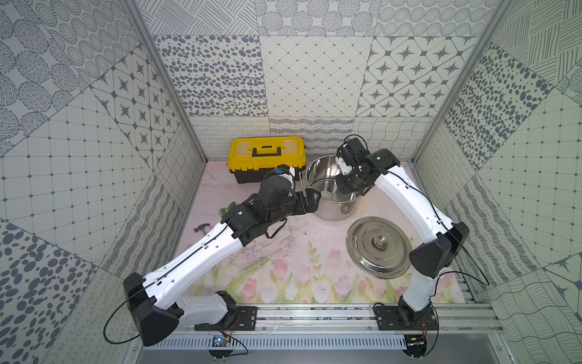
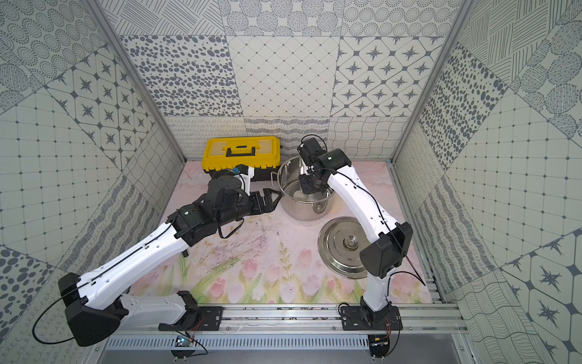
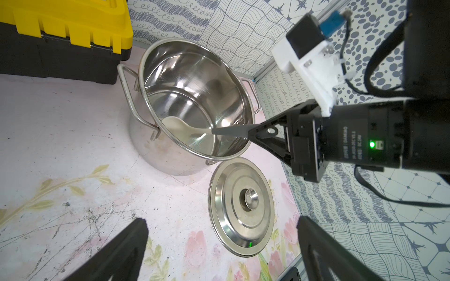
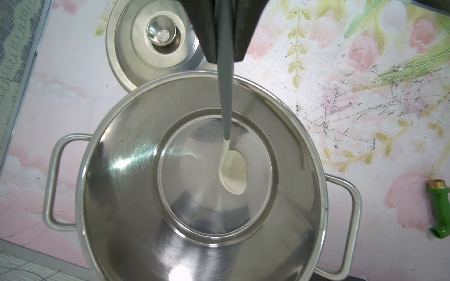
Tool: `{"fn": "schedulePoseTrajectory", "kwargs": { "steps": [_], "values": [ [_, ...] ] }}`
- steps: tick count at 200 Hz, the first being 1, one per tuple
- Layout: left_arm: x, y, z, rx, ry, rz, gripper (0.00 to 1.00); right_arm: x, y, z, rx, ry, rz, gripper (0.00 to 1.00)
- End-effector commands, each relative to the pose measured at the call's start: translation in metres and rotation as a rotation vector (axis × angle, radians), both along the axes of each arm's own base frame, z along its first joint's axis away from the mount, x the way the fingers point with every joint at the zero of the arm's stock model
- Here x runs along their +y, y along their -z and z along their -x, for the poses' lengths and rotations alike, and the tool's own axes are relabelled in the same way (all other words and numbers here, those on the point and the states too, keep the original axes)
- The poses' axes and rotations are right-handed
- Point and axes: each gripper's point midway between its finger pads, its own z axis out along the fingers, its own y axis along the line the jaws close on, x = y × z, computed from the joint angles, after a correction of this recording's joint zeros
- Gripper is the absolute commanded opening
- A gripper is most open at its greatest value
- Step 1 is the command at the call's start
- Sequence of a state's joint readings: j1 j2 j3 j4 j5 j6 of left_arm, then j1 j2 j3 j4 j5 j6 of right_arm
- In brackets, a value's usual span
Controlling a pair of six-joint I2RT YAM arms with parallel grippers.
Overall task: Stir the soup with a spoon
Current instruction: Stir the soup in the pan with a stick.
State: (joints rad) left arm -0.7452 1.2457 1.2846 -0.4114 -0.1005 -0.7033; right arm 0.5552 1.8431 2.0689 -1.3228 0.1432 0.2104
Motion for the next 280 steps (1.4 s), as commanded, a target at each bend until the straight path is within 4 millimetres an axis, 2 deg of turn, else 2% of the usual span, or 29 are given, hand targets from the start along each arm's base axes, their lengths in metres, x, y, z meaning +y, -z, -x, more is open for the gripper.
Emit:
{"fn": "schedulePoseTrajectory", "kwargs": {
  "steps": [1,30,60,90,117,154,201,251,280],
  "values": [
    [0.006,-0.002,0.002,-0.029,-0.011,-0.004,0.99,0.017,-0.017,-0.023,-0.076,0.016,-0.061,0.0],
    [0.016,-0.001,0.006,-0.038,-0.034,-0.017,1.0,0.021,-0.023,-0.043,-0.123,0.029,-0.041,0.0],
    [0.026,-0.001,0.01,-0.052,-0.053,-0.031,1.0,0.016,-0.029,-0.062,-0.157,0.043,0.005,0.0],
    [0.031,-0.001,0.011,-0.062,-0.055,-0.043,1.0,0.001,-0.029,-0.072,-0.156,0.055,0.054,0.0],
    [0.031,-0.002,0.008,-0.049,-0.034,-0.017,1.0,-0.023,-0.029,-0.075,-0.152,0.089,0.084,0.0],
    [0.023,-0.005,0.001,-0.042,0.0,0.02,1.0,-0.052,-0.024,-0.069,-0.121,0.118,0.12,0.0],
    [0.012,-0.01,-0.01,-0.051,0.026,0.03,1.0,-0.068,-0.018,-0.048,-0.102,0.114,0.151,0.0],
    [0.009,-0.011,-0.016,-0.056,0.03,0.033,1.0,-0.065,-0.008,-0.014,-0.052,0.096,0.081,0.0],
    [0.008,-0.01,-0.017,-0.055,0.032,0.034,1.0,-0.048,-0.004,0.002,-0.031,0.064,0.029,0.0]
  ]
}}
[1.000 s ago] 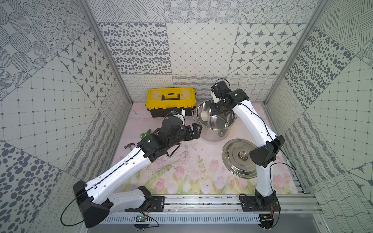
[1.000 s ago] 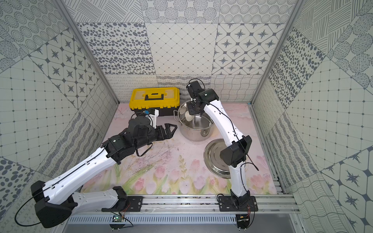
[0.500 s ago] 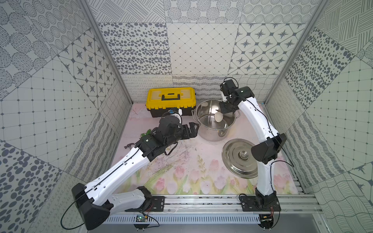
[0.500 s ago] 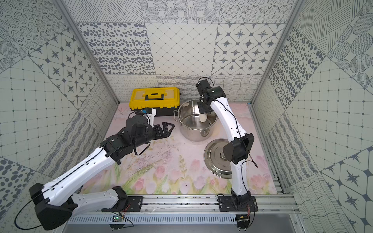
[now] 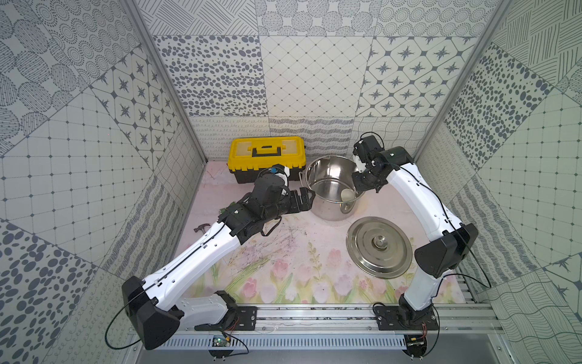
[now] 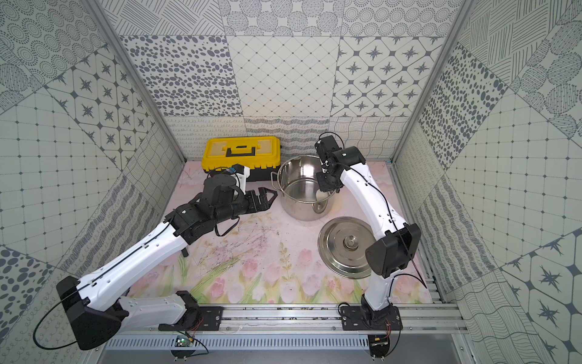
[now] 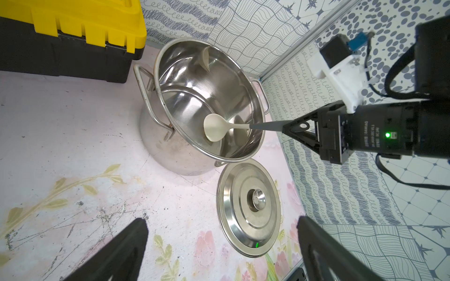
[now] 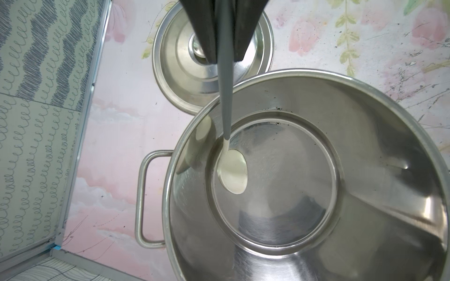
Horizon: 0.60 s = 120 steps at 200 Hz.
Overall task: Stir the soup with a spoon
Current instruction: Stir the soup in the pan with a stick.
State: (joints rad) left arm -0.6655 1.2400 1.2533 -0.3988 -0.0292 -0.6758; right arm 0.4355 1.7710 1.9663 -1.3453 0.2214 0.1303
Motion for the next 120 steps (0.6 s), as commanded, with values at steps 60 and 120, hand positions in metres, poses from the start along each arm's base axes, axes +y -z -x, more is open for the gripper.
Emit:
{"fn": "schedulePoseTrajectory", "kwargs": {
  "steps": [60,120],
  "values": [
    [-0.009,-0.023,-0.004,-0.064,0.036,0.056,1.0,0.063,-0.012,0.003,-0.047,-0.053,-0.194,0.0],
    [-0.004,-0.023,0.0,-0.054,0.018,0.061,1.0,0.089,-0.029,-0.039,-0.121,-0.071,-0.206,0.0]
  ]
}}
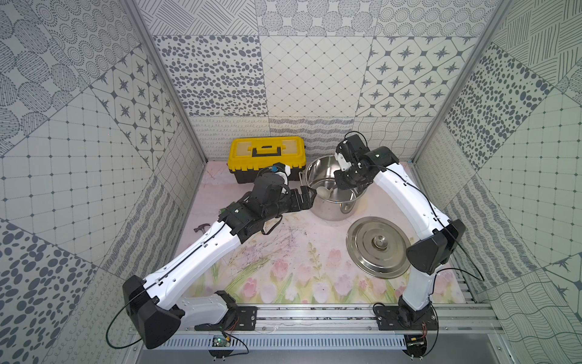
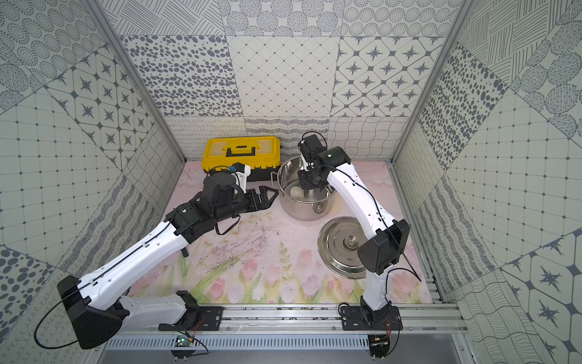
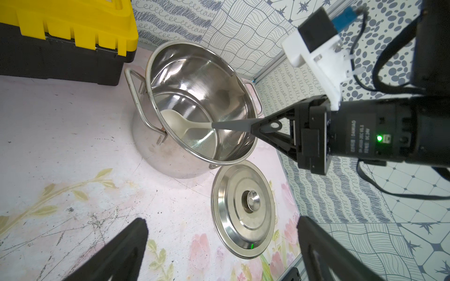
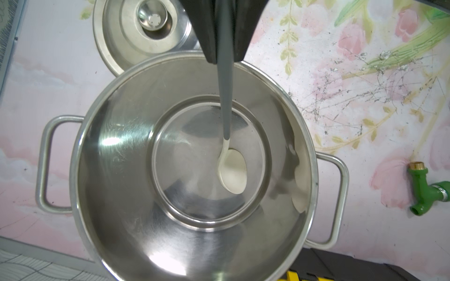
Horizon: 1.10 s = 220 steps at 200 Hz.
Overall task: Stir the soup with a spoon
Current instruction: Stir the soup in the pan with a stick.
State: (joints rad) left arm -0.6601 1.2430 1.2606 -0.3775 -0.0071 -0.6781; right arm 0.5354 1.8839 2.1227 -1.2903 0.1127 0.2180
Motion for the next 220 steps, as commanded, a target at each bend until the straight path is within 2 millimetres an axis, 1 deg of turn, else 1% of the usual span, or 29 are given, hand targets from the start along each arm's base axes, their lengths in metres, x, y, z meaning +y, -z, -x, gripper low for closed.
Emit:
{"fn": "schedulePoseTrajectory", "kwargs": {
  "steps": [1,19,30,44,71,94,132,154,184,220],
  "values": [
    [0.0,-0.016,0.001,-0.042,0.004,0.037,1.0,0.012,-0.018,-0.024,-0.084,0.009,-0.035,0.0],
    [0.002,-0.017,0.002,-0.042,-0.003,0.038,1.0,0.013,-0.019,-0.037,-0.099,0.008,-0.004,0.0],
    [0.003,-0.017,0.004,-0.04,-0.006,0.038,1.0,0.01,-0.015,-0.045,-0.094,0.013,0.022,0.0],
    [0.004,-0.017,0.004,-0.04,-0.01,0.038,1.0,0.004,-0.017,-0.053,-0.104,0.022,0.039,0.0],
    [0.006,-0.017,0.005,-0.038,-0.012,0.037,1.0,-0.016,-0.019,-0.064,-0.109,0.055,0.052,0.0],
    [0.005,-0.016,0.005,-0.037,-0.013,0.036,1.0,-0.035,-0.018,-0.065,-0.107,0.071,0.091,0.0],
    [0.0,-0.017,0.001,-0.039,0.0,0.039,1.0,-0.067,-0.011,-0.054,-0.069,0.101,0.134,0.0],
    [-0.004,-0.017,0.0,-0.038,0.01,0.043,1.0,-0.079,-0.011,-0.043,-0.064,0.106,0.155,0.0],
    [-0.007,-0.016,-0.002,-0.035,0.016,0.048,1.0,-0.084,-0.009,-0.022,-0.043,0.101,0.14,0.0],
    [-0.008,-0.015,-0.002,-0.03,0.022,0.049,1.0,-0.075,0.002,0.007,0.001,0.098,0.066,0.0]
  ]
}}
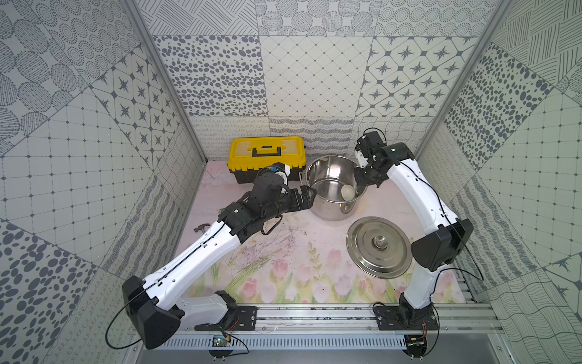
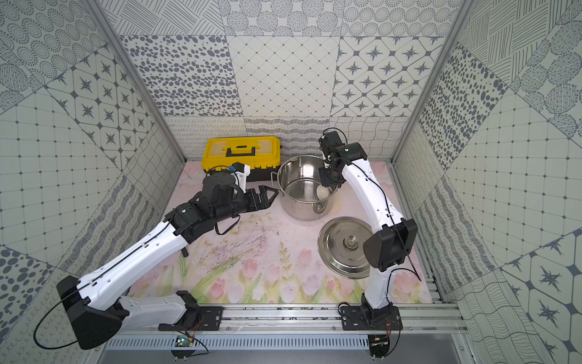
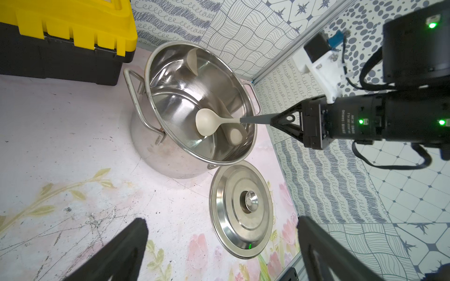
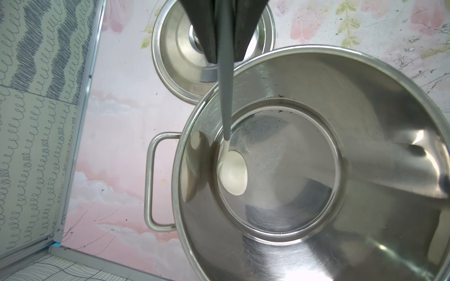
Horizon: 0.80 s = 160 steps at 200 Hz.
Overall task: Stir the soup with a spoon
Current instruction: Stir the soup in the pan with a stick.
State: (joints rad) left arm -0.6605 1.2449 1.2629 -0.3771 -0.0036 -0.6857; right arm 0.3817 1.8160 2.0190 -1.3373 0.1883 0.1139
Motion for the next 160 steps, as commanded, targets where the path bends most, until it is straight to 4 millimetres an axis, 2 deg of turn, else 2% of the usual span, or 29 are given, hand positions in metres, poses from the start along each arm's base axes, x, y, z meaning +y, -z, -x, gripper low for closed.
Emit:
{"fn": "schedulePoseTrajectory", "kwargs": {
  "steps": [1,36,65,103,137,160],
  "values": [
    [-0.007,-0.015,-0.002,-0.036,0.022,0.042,1.0,0.012,-0.009,0.01,-0.041,0.0,-0.078,0.0],
    [-0.006,-0.016,0.001,-0.037,0.021,0.044,1.0,0.034,-0.005,0.031,-0.019,-0.022,-0.146,0.0],
    [-0.004,-0.015,0.003,-0.033,0.015,0.044,1.0,0.061,-0.007,0.032,-0.025,-0.045,-0.209,0.0],
    [-0.002,-0.016,0.007,-0.034,0.012,0.041,1.0,0.093,-0.009,0.012,-0.046,-0.068,-0.231,0.0],
    [0.003,-0.019,0.011,-0.044,0.001,0.037,1.0,0.101,-0.017,-0.013,-0.097,-0.064,-0.214,0.0],
    [0.007,-0.019,0.013,-0.048,-0.007,0.033,1.0,0.098,-0.023,-0.028,-0.132,-0.056,-0.181,0.0]
  ]
}}
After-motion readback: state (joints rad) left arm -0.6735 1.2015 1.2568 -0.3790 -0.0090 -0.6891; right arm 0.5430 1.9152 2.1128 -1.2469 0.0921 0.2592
